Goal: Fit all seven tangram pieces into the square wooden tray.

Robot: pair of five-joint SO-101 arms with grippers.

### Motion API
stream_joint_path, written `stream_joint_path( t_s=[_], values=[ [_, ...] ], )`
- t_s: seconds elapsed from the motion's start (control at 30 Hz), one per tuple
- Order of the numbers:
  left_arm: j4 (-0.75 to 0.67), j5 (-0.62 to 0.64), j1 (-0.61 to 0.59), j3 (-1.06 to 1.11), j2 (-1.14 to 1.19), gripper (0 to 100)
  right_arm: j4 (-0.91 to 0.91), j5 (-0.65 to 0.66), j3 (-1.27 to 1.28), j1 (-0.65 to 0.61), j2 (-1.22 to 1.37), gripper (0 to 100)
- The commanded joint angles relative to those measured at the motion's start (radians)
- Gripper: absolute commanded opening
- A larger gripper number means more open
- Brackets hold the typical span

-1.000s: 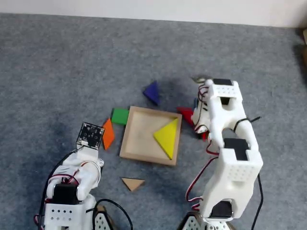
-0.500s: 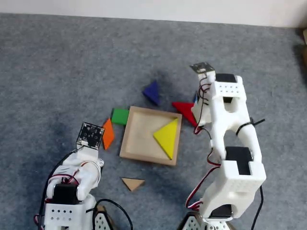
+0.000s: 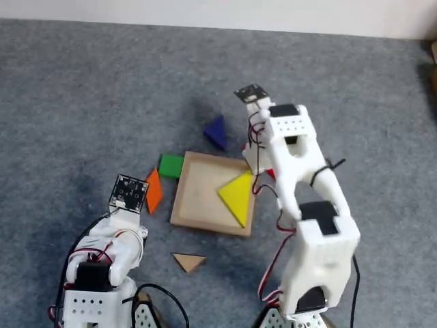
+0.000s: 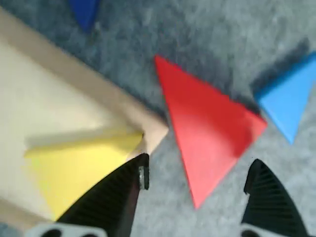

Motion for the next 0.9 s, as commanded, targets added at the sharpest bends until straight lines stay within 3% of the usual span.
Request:
stream_joint_path(
  t_s=[0.0, 0.57, 0.87],
  values=[
    [0.006, -0.008, -0.013, 0.021, -0.053, 1, 0.047, -0.011, -0.199, -0.001, 0.084, 30.0],
    [0.006, -0.008, -0.013, 0.021, -0.053, 1, 0.417, -0.011, -0.975, 0.054, 0.633, 29.8],
    [0.006, -0.008, -0.013, 0.021, -0.053, 1, 0.495, 0.054, -1.144, 0.131, 0.733, 12.6]
  ],
)
